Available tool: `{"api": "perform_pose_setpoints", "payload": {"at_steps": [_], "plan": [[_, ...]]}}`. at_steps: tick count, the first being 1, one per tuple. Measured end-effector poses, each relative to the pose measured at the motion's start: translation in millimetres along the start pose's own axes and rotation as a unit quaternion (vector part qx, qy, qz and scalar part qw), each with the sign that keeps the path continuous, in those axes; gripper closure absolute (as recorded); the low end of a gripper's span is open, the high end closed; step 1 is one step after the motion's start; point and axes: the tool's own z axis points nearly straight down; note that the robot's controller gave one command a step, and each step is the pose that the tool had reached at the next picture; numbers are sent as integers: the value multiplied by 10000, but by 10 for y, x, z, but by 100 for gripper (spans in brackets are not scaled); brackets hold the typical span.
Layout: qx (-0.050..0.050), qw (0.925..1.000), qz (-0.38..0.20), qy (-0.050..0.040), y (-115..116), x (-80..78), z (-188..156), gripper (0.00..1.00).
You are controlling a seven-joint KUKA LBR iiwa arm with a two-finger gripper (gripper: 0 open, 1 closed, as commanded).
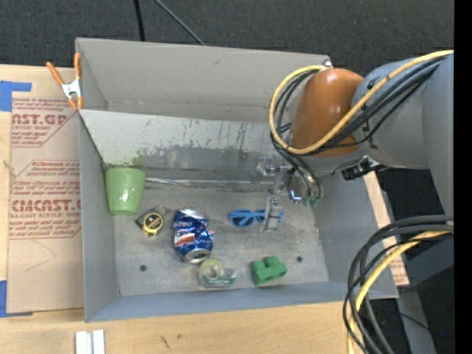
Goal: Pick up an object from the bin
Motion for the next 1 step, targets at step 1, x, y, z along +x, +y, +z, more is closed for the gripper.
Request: {"api": "perform_pose_setpoints", "payload": {"at_steps": [1], "plan": [[5,9998,207,65,-99,24,553,0]]}}
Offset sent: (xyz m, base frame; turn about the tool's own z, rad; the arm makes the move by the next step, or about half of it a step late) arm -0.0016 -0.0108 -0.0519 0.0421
